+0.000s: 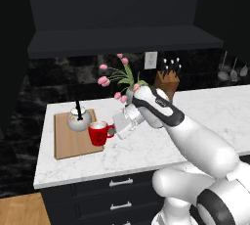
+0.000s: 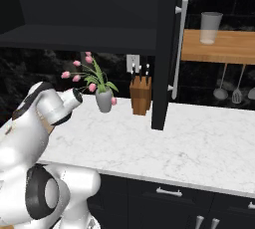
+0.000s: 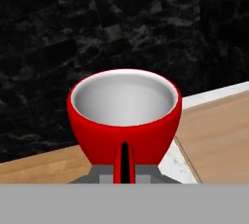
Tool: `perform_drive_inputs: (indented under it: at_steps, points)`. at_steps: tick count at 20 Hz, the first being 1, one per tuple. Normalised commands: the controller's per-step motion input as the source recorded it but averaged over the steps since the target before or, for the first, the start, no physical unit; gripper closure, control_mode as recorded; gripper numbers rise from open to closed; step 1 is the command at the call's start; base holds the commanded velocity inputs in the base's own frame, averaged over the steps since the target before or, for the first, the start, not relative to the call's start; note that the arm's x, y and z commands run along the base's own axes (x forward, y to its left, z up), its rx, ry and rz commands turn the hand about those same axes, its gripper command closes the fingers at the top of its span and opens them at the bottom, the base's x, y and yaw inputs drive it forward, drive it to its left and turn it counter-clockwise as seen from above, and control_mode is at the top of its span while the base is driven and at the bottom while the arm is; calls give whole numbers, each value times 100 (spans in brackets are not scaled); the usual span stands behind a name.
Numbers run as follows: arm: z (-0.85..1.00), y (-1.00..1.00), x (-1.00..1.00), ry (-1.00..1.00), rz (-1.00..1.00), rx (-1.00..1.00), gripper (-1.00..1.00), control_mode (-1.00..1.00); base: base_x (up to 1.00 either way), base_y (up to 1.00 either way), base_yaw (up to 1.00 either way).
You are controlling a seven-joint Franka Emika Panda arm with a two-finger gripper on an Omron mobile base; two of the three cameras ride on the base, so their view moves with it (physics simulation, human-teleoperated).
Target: Pick the kettle from the counter and place it on the tray. Then pick the mug from the cabinet and place it on the tray. Then close the cabinet doors.
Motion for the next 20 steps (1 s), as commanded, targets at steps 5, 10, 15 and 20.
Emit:
perform_drive_inputs:
  at_steps: [5, 10, 15, 20]
  points:
    - [-29, 43, 59, 0, 0, -8, 100, -100, 0, 0, 0]
    - [-39, 30, 41, 0, 0, 0, 100, -100, 0, 0, 0]
    - [-44, 28, 39, -1, 0, -2, 100, -100, 0, 0, 0]
    - [-35, 19, 31, -2, 0, -4, 100, -100, 0, 0, 0]
